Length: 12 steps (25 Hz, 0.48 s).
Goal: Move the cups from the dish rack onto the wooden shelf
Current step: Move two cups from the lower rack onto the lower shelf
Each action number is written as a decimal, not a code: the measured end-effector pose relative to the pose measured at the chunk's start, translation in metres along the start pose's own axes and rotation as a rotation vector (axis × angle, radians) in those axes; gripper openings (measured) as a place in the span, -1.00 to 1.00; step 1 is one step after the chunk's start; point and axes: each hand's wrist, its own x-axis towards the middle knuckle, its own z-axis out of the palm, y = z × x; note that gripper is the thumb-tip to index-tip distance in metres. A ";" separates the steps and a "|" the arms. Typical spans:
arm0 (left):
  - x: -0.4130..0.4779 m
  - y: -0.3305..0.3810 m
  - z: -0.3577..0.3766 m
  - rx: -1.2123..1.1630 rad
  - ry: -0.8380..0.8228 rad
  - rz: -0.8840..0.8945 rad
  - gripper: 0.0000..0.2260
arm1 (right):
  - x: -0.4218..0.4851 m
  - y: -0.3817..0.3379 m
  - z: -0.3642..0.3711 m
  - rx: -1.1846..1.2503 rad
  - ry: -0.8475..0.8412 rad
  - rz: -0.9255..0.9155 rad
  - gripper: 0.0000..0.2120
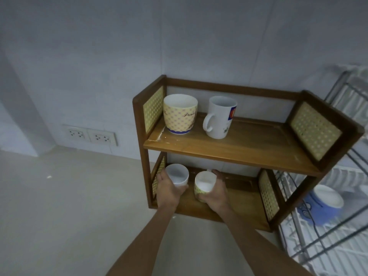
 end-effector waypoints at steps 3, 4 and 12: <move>-0.006 0.003 -0.001 -0.006 -0.022 0.012 -0.13 | -0.007 0.000 -0.009 -0.007 -0.085 -0.010 0.05; -0.012 0.004 -0.004 -0.006 -0.023 0.029 -0.15 | -0.013 -0.001 -0.013 0.002 -0.097 -0.013 0.02; -0.139 0.009 -0.005 -0.105 -0.061 0.412 -0.54 | -0.130 0.023 -0.091 0.047 0.067 -0.206 -0.46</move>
